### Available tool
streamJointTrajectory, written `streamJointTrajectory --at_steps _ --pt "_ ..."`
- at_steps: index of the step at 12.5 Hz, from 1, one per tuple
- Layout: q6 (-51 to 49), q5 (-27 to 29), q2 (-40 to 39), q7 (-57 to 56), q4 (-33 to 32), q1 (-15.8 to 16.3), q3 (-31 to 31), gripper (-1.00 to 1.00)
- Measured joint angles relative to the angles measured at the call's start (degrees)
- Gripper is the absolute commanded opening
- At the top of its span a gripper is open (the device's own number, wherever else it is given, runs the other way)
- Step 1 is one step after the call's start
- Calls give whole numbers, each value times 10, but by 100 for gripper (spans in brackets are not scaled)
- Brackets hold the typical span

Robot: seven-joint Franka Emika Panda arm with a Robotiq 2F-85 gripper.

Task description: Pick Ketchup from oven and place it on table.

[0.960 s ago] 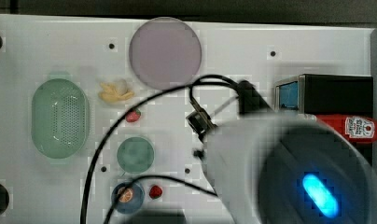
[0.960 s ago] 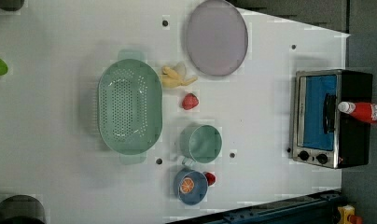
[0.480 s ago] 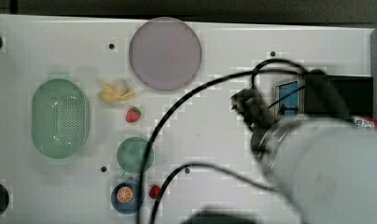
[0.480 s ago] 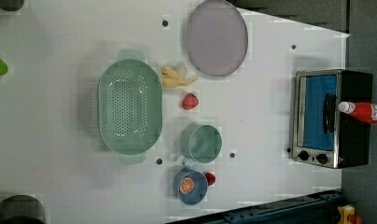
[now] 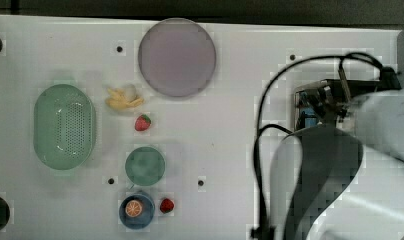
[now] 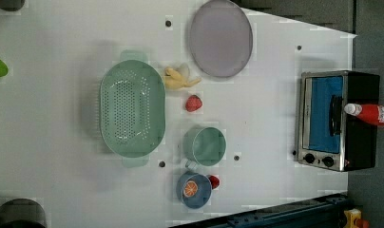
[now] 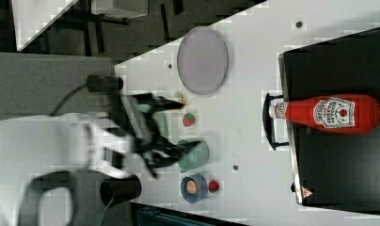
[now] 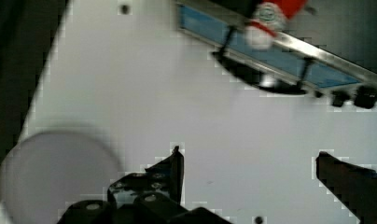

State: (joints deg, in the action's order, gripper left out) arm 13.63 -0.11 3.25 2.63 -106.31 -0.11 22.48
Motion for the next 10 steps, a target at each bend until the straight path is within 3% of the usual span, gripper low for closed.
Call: streamJointTrajectory --at_steps 3,6,10 --pt "77 1 -34 0 -7 -20 43 100" --pt "157 2 -94 -1 12 -20 110 100" --pt "171 16 -172 -1 17 -50 133 100"
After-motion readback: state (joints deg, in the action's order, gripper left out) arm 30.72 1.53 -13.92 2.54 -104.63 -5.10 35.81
